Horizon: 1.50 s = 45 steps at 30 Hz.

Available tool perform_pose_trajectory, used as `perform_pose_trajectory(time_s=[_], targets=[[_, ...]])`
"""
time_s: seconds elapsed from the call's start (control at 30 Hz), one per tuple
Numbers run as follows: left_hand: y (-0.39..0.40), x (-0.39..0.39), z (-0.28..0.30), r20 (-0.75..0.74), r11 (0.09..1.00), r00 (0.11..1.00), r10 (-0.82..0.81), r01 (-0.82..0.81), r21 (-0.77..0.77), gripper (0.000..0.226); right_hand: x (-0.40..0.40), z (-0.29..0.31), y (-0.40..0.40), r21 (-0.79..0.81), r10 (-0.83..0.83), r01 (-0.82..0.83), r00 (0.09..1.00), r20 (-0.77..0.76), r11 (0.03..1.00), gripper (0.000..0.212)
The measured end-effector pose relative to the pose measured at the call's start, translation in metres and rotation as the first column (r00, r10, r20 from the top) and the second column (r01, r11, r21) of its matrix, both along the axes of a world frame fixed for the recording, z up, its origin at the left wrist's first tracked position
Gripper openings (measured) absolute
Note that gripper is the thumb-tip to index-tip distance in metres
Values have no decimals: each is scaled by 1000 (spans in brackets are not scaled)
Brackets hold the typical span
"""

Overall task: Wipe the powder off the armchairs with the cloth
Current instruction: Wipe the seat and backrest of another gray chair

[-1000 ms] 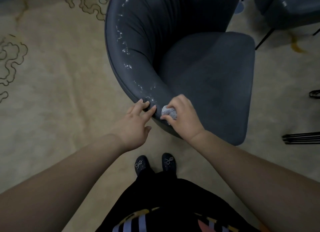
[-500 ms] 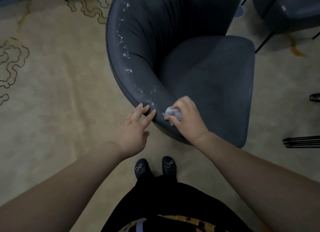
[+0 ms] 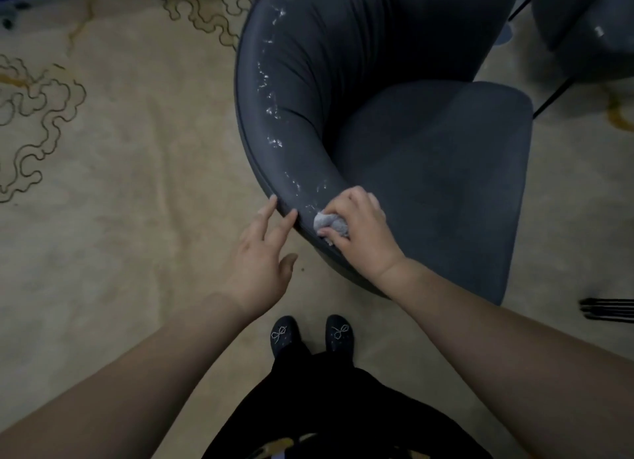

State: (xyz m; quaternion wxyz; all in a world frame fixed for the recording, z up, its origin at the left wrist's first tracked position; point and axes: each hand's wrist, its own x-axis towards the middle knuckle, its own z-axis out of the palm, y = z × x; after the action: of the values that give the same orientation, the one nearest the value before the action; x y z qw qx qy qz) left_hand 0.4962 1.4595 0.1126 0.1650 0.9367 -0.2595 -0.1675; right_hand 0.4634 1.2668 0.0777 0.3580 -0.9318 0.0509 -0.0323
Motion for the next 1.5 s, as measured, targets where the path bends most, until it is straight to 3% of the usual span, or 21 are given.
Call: perform_pose_trajectory(time_s=[0.2, 0.4, 0.53, 0.63, 0.73, 0.87, 1.07, 1.2, 1.3, 1.4, 1.5], targets=[[-15, 25, 3, -129, 962, 961, 243, -255, -93, 84, -34, -9, -19, 25, -50, 50, 999, 18, 998, 28], [-18, 43, -7, -204, 918, 910, 361, -385, -94, 91, 39, 2, 8, 11, 23, -23, 1000, 8, 1000, 23], [-17, 59, -8, -340, 861, 853, 395, -473, -185, 93, 5, -6, -7, 21, 36, -36, 999, 30, 999, 28], [-14, 73, -8, -451, 812, 815, 365, -515, -274, 87, -18, -12, -15, 27, 35, -36, 999, 36, 999, 22], [-11, 88, -13, -491, 818, 825, 280, -472, -327, 86, 22, -9, 3, -7, -13, 13, 999, 52, 1000, 27], [-6, 105, -13, -513, 830, 821, 250, -454, -323, 91, 65, -4, 21, -4, -26, 27, 998, 61, 1000, 26], [-3, 137, -6, -519, 846, 826, 221, -427, -320, 95, 19, -11, 10, -16, -35, 37, 995, 93, 999, 25], [0, 150, -13, -549, 840, 817, 179, -417, -348, 99, 78, -1, 34, -44, -57, 61, 995, 78, 997, 25], [1, 157, -16, -573, 814, 798, 189, -454, -363, 86, 105, 1, 42, -66, -67, 71, 996, 58, 995, 25], [0, 169, -14, -665, 771, 723, 186, -527, -357, 70, 75, -3, 34, -87, -56, 64, 994, 91, 994, 33], [-1, 182, -12, -688, 775, 710, 151, -517, -363, 70, 50, -6, 33, -85, -70, 78, 993, 92, 993, 45]])
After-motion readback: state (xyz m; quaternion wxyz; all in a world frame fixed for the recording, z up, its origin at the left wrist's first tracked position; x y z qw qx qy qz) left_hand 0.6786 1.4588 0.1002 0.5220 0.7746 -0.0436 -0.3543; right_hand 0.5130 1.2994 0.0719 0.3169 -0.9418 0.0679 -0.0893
